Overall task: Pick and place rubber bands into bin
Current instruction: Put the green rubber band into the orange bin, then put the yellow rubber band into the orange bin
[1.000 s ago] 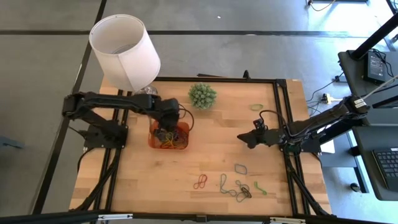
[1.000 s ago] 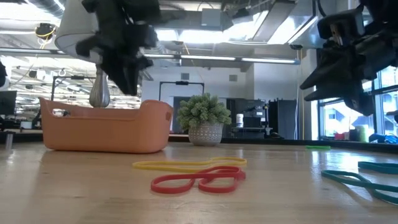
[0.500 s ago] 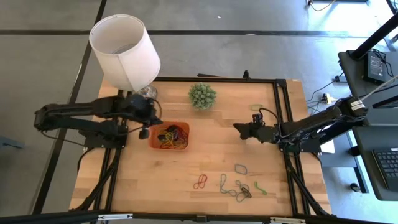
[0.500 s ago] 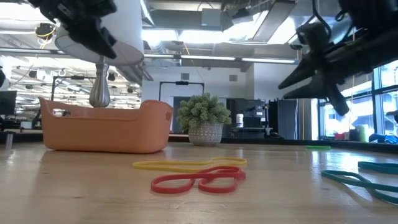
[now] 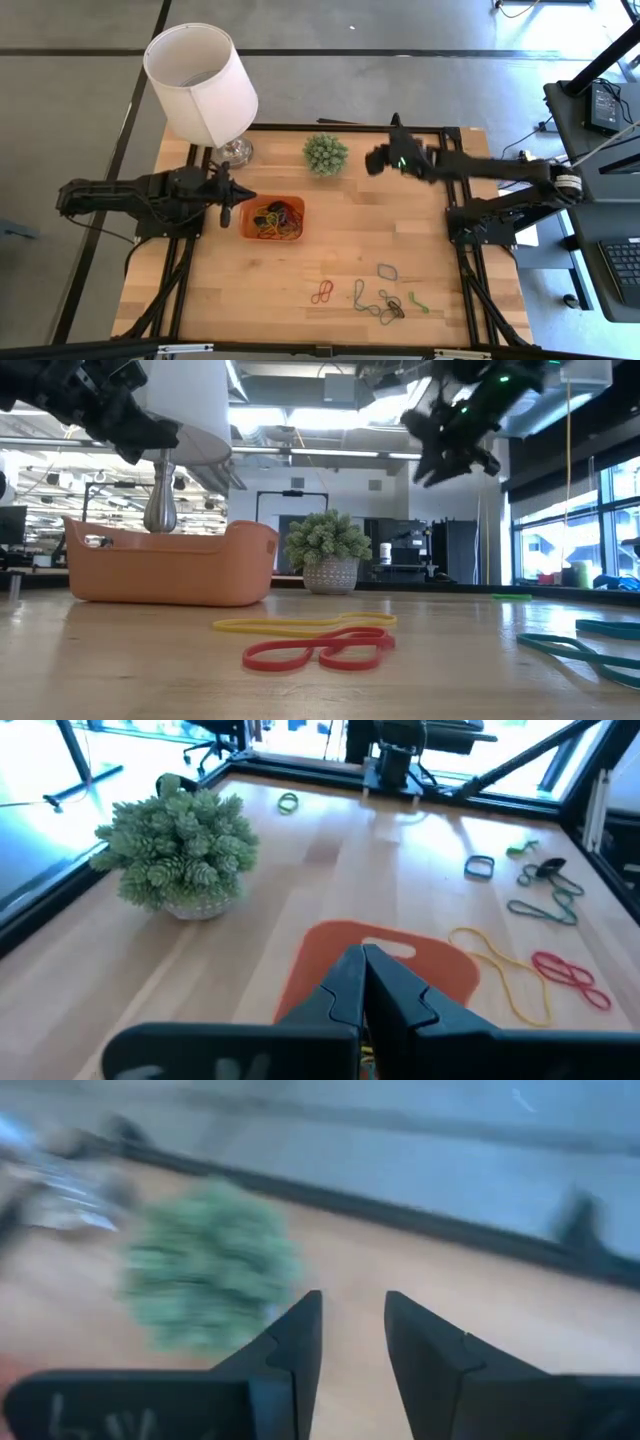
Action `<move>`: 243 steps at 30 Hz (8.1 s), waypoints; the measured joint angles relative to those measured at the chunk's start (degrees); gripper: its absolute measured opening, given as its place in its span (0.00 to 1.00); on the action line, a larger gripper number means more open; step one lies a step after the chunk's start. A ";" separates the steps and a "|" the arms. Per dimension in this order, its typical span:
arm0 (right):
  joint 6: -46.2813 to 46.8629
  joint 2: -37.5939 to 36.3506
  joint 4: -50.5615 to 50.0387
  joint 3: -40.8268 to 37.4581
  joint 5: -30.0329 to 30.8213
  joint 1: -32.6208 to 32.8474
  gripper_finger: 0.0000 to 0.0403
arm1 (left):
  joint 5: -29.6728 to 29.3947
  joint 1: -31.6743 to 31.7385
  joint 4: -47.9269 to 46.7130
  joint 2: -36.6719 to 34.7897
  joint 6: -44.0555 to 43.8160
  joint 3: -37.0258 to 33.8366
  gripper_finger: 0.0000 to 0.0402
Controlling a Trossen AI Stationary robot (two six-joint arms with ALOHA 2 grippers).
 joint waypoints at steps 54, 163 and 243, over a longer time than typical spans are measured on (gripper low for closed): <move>2.89 1.53 -23.33 -9.62 -28.04 -27.61 0.00 | -8.19 -3.93 1.48 -1.51 -2.93 -0.62 0.00; -18.72 64.93 -28.07 73.81 -31.09 17.19 0.37 | -6.04 -3.91 0.20 -1.40 -2.93 -0.64 0.00; 6.99 -21.14 -5.19 -26.05 -24.86 33.50 0.11 | -1.47 -22.03 -23.83 102.11 -16.56 70.14 0.15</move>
